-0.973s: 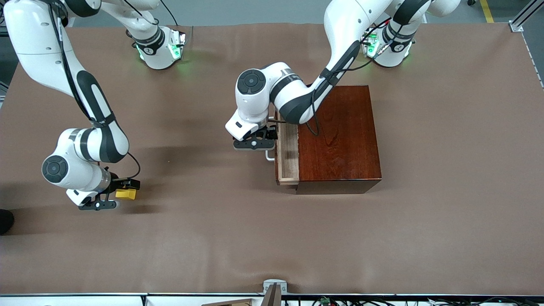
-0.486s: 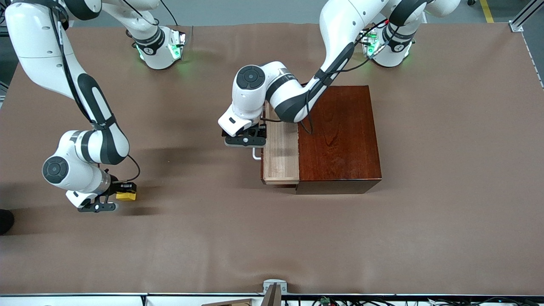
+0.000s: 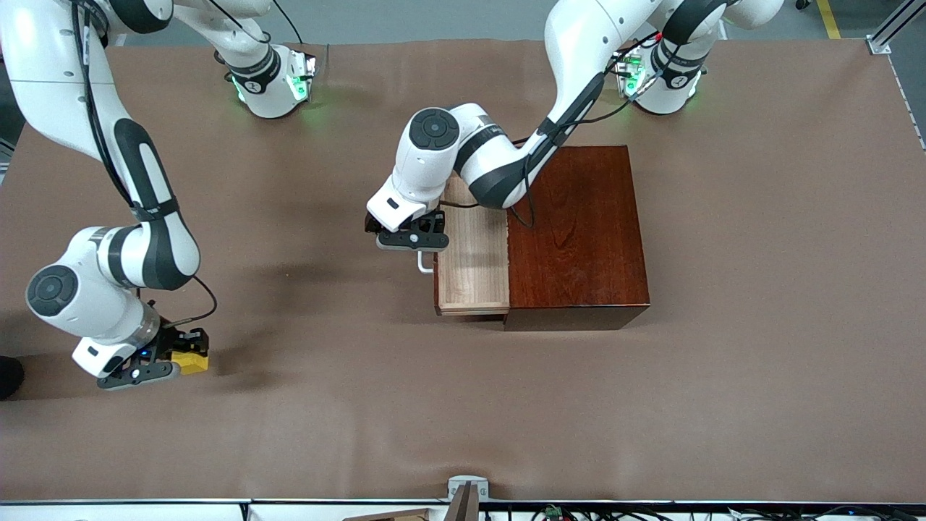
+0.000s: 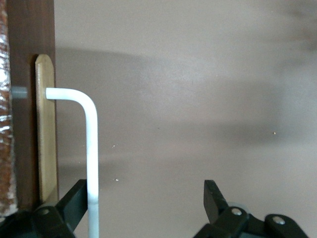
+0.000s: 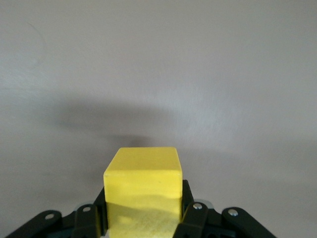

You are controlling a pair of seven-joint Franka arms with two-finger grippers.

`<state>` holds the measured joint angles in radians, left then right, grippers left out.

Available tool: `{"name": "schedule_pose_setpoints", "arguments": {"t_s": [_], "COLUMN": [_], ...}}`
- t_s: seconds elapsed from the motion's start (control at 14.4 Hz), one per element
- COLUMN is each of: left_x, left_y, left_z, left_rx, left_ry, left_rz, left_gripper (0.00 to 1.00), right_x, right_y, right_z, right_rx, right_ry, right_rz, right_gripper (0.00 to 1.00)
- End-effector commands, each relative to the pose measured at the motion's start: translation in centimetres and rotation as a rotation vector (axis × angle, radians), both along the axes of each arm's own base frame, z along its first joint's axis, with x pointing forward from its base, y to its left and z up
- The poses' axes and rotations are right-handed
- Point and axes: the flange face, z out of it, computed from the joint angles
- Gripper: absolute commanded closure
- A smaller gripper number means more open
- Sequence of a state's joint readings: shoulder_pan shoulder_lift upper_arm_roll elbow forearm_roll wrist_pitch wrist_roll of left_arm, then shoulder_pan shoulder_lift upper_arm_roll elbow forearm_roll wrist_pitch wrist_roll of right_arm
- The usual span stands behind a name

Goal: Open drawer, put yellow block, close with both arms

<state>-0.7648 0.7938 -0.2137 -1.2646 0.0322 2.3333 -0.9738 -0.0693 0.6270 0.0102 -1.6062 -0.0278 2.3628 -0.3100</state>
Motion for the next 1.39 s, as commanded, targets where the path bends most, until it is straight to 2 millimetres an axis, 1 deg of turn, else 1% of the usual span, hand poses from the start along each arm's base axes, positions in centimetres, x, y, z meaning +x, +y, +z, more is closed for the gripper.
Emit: {"name": "schedule_pose_setpoints", "arguments": {"t_s": [0.0,0.14,0.21,0.28,0.35,0.42,0.49,0.56,0.69,0.83,1.04,1.11,1.32], "left_x": [-0.5,-1.0,-1.0,-1.4,-2.0,-1.8,-1.3,-1.3,-1.4,-0.6,-0.1,0.4,1.2], "left_y": [-1.9,-2.2,-2.1,-2.3,-2.4,-2.0,-1.3,-1.1,-0.7,0.6,1.3,1.6,2.3], "left_z": [-0.6,-0.7,-0.8,-1.0,-1.0,-1.3,-1.0,-1.3,-0.8,-0.9,1.8,2.3,4.9], "left_rx": [-0.12,-0.116,-0.113,-0.1,-0.067,-0.027,0.0,0.026,0.072,0.147,0.144,0.145,0.126], "left_ry": [-0.001,0.0,0.002,0.007,0.014,0.027,0.024,0.035,0.029,0.024,0.011,0.009,-0.008], "left_rz": [0.037,0.031,0.032,0.028,0.014,0.014,0.019,0.016,0.0,0.0,0.019,0.048,0.079], "left_gripper": [0.0,0.0,0.0,0.0,0.0,0.0,0.0,0.0,0.0,0.0,0.0,0.0,0.0], "right_x": [0.9,1.6,1.7,1.8,1.9,1.9,1.8,1.7,1.4,1.1,1.1,1.1,1.1], "right_y": [0.4,1.0,2.0,3.4,4.1,4.1,4.7,5.4,6.3,7.1,7.6,7.8,8.5], "right_z": [4.0,6.8,7.9,8.9,10.0,11.1,11.7,12.4,13.3,13.7,14.0,14.2,14.3], "right_rx": [-0.007,-0.003,0.0,0.001,0.003,0.001,0.002,0.004,0.005,0.005,-0.012,-0.017,-0.024], "right_ry": [0.026,0.067,0.087,0.098,0.096,0.083,0.076,0.065,0.072,0.079,0.072,0.069,0.066], "right_rz": [0.069,0.078,0.104,0.17,0.227,0.267,0.313,0.362,0.438,0.533,0.698,0.742,0.815], "right_gripper": [1.0,1.0,1.0,1.0,1.0,1.0,1.0,1.0,1.0,1.0,1.0,1.0,1.0]}}
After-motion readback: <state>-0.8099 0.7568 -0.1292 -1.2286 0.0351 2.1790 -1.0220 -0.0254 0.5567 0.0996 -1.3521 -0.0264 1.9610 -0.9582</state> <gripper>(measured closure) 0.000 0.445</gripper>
